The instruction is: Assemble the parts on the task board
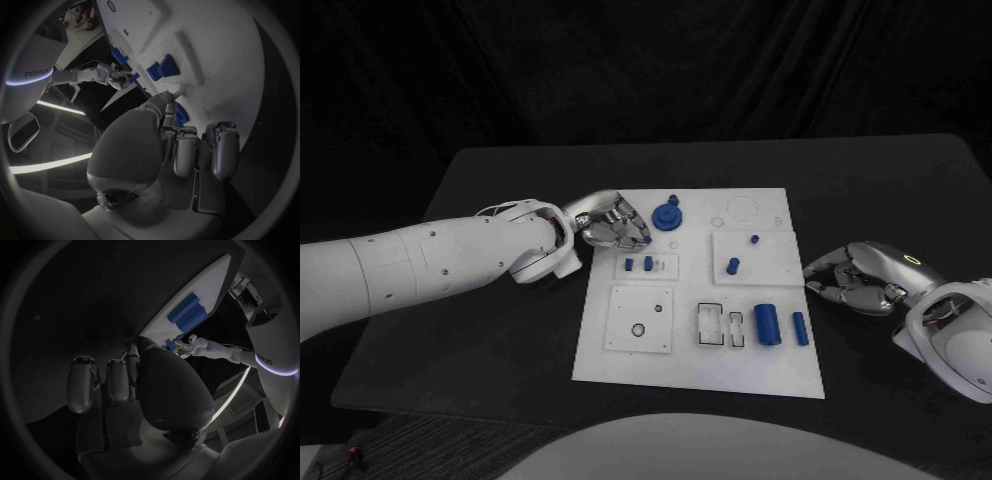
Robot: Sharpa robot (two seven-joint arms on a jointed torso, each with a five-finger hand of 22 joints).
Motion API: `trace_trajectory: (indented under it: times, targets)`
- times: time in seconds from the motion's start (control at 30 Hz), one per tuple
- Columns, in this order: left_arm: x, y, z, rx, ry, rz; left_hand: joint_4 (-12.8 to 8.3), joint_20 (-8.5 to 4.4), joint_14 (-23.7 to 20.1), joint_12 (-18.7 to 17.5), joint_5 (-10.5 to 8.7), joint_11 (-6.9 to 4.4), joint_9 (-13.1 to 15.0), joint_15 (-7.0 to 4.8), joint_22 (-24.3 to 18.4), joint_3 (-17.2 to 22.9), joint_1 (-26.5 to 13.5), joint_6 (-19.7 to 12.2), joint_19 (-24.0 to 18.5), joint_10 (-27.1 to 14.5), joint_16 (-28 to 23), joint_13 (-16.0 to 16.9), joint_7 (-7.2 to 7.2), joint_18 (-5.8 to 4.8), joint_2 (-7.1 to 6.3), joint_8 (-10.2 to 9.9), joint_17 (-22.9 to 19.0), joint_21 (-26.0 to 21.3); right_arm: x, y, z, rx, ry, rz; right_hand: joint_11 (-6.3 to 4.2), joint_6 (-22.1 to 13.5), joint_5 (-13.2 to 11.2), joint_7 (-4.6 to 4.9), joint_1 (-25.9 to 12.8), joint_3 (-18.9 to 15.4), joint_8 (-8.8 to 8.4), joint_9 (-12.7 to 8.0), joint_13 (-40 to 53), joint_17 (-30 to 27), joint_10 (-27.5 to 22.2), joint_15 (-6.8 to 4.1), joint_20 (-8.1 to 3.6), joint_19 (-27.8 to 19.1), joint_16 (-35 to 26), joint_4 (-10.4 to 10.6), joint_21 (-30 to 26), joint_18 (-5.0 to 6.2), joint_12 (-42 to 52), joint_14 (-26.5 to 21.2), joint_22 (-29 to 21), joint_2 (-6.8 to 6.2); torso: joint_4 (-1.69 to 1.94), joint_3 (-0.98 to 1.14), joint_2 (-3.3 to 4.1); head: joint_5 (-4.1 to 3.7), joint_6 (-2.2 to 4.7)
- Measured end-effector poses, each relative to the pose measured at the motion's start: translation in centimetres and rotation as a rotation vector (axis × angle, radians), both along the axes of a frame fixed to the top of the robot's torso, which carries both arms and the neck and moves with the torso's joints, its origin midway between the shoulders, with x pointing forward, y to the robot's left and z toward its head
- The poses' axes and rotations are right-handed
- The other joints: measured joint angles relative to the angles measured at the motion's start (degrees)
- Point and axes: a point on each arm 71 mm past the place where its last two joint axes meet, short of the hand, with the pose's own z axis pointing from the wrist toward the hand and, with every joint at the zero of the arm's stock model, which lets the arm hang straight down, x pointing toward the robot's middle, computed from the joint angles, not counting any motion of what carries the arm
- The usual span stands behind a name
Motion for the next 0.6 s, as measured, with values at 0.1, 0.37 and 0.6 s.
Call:
trace_trajectory:
  times: [0.1,0.37,0.6]
  targets:
    - [-0.01,0.19,0.01,0.001,0.000,0.003,0.1,0.00,0.0,0.0,0.00,0.00,0.0,0.00,0.0,-0.1,0.0,0.0,0.0,0.0,0.0,0.0,0.00,-0.01,0.00,0.0,0.0,0.0,0.01,-0.01,0.00,0.000,0.000,0.000,0.01,0.0,0.0,0.00,0.0,0.0,0.00,0.0,0.0,-0.1,0.0,0.00,0.00,0.0,0.0,0.0,0.0,0.00,0.0,0.0,0.0,0.00,0.03,-0.01,0.00,0.08,0.00]
    - [-0.05,0.45,0.00,0.003,0.001,0.008,0.1,0.00,0.0,0.0,0.00,0.00,0.0,0.00,0.0,-0.1,0.0,0.0,0.0,0.0,0.0,0.0,0.00,-0.01,0.00,0.0,0.0,0.0,0.05,0.03,-0.01,0.000,0.000,0.000,0.02,0.0,0.0,0.00,-0.1,0.0,0.00,0.0,0.0,-0.1,0.0,0.00,0.00,0.0,0.0,0.0,0.0,0.00,0.0,0.0,0.0,-0.09,0.06,-0.01,-0.03,0.21,0.00]
    - [-0.07,0.48,-0.01,0.004,0.002,0.009,0.1,0.00,0.0,0.0,0.01,0.00,0.0,0.00,0.0,-0.1,0.0,0.0,0.0,0.0,0.0,0.0,0.00,-0.01,0.00,0.0,0.0,-0.2,0.06,0.06,-0.02,0.000,0.000,0.000,0.03,0.0,0.0,0.00,-0.2,0.0,0.00,0.0,0.0,-0.1,0.0,0.00,0.00,0.0,0.0,0.0,0.0,0.00,0.0,0.0,0.0,-0.15,0.00,-0.01,-0.02,0.26,0.00]
